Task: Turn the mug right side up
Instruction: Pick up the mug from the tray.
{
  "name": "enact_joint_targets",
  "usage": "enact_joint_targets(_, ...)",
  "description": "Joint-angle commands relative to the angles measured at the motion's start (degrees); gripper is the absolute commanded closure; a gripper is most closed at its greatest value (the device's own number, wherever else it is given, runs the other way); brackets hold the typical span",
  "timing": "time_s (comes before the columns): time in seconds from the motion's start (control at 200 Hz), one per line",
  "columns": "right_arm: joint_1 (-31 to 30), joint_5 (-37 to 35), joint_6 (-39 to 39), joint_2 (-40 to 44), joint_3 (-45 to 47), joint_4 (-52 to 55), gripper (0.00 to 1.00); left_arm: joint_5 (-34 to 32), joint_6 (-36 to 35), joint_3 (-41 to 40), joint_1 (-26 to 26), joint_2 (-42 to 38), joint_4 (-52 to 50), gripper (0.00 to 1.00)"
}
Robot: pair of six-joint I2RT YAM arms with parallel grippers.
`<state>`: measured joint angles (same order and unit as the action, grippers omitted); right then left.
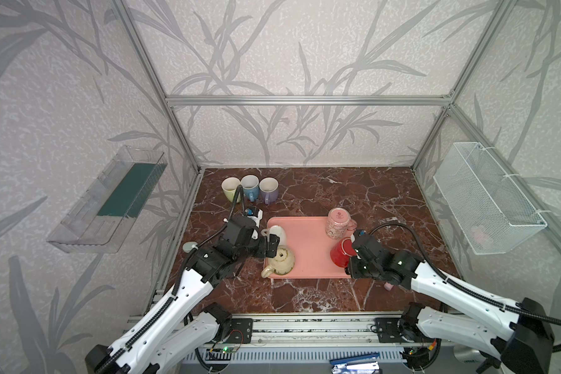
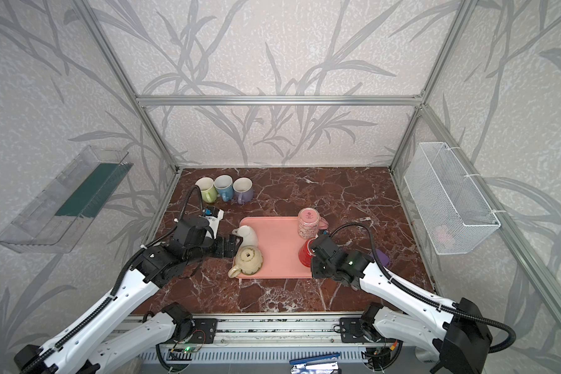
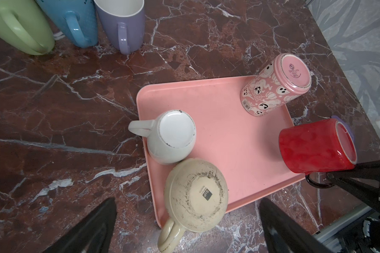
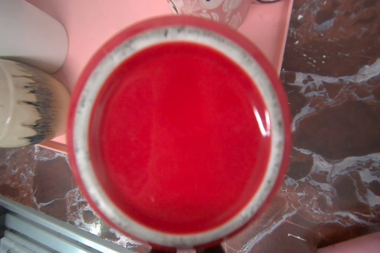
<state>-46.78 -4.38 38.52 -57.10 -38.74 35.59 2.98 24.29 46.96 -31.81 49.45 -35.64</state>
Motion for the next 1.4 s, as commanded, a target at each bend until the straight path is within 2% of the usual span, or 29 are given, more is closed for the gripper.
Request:
enact_joint_targets(0.0, 0.0, 2.0, -3.5, 4.9, 0.9, -6.3, 1.0, 2.8, 3.8, -2.1, -0.1, -1.2, 4.1, 0.01)
enact_joint_targets(0.255, 0.0, 6.0, -6.7, 12.6, 1.9, -10.1, 1.0, 7.0, 8.7, -7.7, -0.1, -3.5, 13.2, 0.01)
enact_joint_targets(0.47, 0.3, 10.4, -8.4, 13.7, 2.6, -17.0, 1.0, 9.1, 10.6, -10.7, -0.1, -4.5, 19.3, 0.02)
enact_joint_targets(0.645, 2.7, 16.0, -7.6, 12.7, 2.5, -23.5, 1.0, 11.6, 13.2, -13.5, -0.1, -4.9, 26.2, 0.06)
enact_joint_targets(0.87, 9.4, 25.6, -3.3, 10.8, 4.4, -34.6, 1.0, 15.3, 16.4, -18.1, -0.1, -4.7, 36.8, 0.16)
enact_joint_targets(1.005, 12.7, 30.0, -2.4, 8.7, 5.1, -40.4, 1.0, 18.6, 16.7, -19.0, -0.1, -2.7, 42.1, 0.2)
enact_joint_targets(1.15, 16.2, 35.9, 2.3, 4.6, 4.6, -47.7, 1.0, 20.2, 18.9, -20.7, 0.0, -0.4, 49.8, 0.23)
enact_joint_targets(1.395, 18.6, 42.1, 6.1, -1.9, 1.3, -58.3, 1.0, 24.2, 22.8, -22.0, -0.1, 5.4, 62.3, 0.25)
